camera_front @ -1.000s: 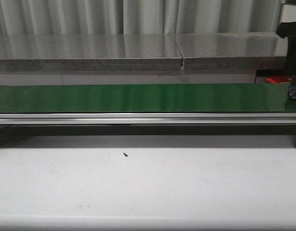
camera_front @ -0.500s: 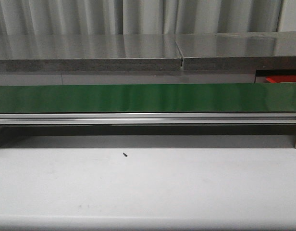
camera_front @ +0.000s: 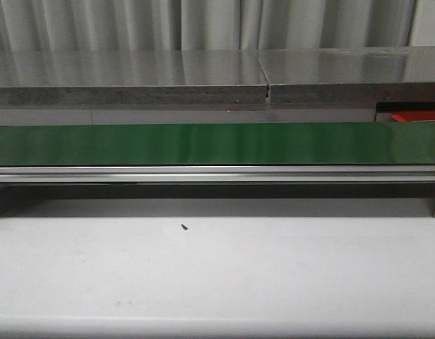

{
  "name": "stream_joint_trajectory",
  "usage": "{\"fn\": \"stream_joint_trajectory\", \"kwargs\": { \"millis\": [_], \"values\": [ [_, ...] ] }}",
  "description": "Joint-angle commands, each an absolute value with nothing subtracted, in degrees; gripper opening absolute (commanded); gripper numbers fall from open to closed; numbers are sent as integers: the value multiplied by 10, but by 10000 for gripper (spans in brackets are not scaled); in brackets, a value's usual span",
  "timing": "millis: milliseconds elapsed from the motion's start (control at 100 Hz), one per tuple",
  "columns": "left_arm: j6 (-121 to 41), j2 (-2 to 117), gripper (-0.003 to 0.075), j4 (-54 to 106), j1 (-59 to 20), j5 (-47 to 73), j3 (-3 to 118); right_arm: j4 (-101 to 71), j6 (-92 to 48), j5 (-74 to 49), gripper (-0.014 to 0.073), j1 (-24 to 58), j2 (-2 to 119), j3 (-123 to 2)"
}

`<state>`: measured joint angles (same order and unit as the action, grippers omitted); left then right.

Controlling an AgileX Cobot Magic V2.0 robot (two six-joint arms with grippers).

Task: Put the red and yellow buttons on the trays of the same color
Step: 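Place the yellow button in the yellow tray and release it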

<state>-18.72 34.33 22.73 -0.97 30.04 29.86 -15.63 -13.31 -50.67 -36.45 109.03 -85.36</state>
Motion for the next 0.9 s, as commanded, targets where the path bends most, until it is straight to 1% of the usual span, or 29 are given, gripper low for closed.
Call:
{"fn": "stream_joint_trajectory", "kwargs": {
  "millis": [0,390,450,520,570,620,670,720,780,890],
  "values": [
    [-186,344,-19,241,-15,262,313,-166,-138,-474,192,-362,1071,-867],
    [-186,344,-19,241,-15,262,313,-167,-150,-456,199,-356,1115,-867],
    [-186,344,-19,241,-15,262,313,-167,-154,-460,213,-356,1118,-867],
    [-186,344,-19,241,-15,262,313,-167,-158,-468,279,-356,1120,-867],
    [-186,344,-19,241,-15,262,313,-167,-157,-472,349,-356,1120,-867],
    [-186,344,-19,241,-15,262,313,-167,-158,-473,444,-356,1120,-867],
    [-186,344,-19,241,-15,262,313,-167,-158,-473,522,-356,1120,-868],
    [-186,344,-19,241,-15,262,313,-167,-158,-473,582,-356,1119,-870],
    [-186,344,-19,241,-15,262,313,-167,-158,-473,617,-356,1115,-871],
    [-186,344,-19,241,-15,262,313,-172,-158,-469,615,-356,1093,-871]
  ]
}}
